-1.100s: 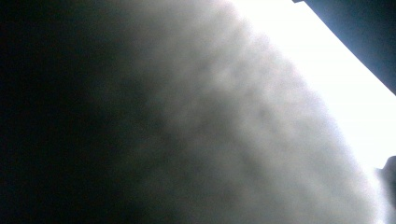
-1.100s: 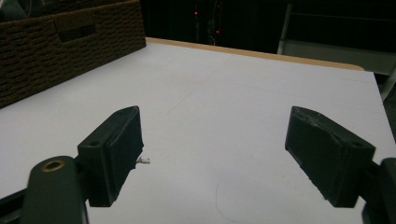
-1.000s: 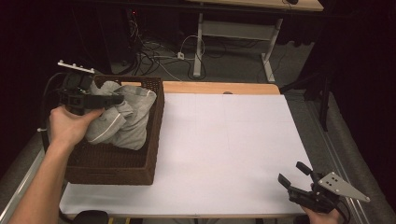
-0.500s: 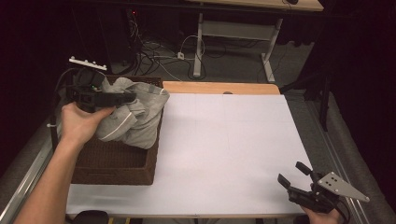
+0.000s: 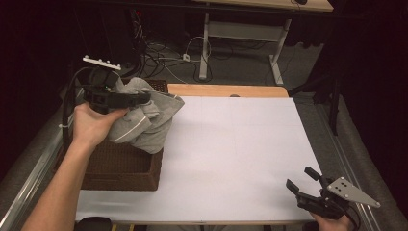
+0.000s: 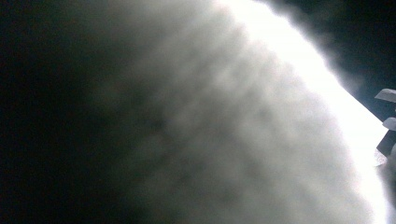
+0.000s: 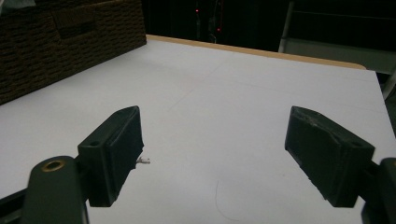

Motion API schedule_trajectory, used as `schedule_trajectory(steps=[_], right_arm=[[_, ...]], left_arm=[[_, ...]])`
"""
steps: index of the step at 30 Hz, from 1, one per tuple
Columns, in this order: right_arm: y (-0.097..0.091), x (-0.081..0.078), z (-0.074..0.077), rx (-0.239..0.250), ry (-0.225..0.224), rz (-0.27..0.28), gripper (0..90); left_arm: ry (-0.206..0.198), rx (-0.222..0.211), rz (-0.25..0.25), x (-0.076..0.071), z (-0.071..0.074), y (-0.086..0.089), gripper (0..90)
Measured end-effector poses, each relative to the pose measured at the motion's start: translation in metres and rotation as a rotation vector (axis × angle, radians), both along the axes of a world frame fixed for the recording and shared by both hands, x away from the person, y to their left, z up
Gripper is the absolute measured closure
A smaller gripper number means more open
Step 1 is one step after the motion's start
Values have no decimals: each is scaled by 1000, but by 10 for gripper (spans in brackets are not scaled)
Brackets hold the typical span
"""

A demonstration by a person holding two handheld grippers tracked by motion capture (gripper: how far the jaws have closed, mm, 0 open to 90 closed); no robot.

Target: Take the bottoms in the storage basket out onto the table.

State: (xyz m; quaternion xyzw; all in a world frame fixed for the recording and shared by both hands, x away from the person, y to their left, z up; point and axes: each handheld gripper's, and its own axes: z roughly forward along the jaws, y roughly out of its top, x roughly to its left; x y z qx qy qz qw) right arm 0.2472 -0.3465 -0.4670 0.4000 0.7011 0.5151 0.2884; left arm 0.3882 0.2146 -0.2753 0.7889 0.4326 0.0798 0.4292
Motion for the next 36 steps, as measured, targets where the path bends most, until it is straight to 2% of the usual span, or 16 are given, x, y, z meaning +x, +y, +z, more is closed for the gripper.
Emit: schedule_trajectory(steps=[7,11,16,25,31,36], right_arm=[[0,0,0,0,-1,2,199],[0,0,0,2,-1,2,200],[0,0,0,2,-2,1,200],[-1,-1,0,6,0,-1,199],[-1,-1,0,10,0,-1,200],[0,-1,0,9,1,-1,200]], left_arm=[[-14,6,-25,2,7,-15,557],[-27,-12,-43,2,13,-21,556],[-33,2,-68,2,16,-35,556],[-42,3,-104,8,11,-62,553],[-32,12,-142,13,4,-83,552],[-25,14,-159,16,0,-93,551]])
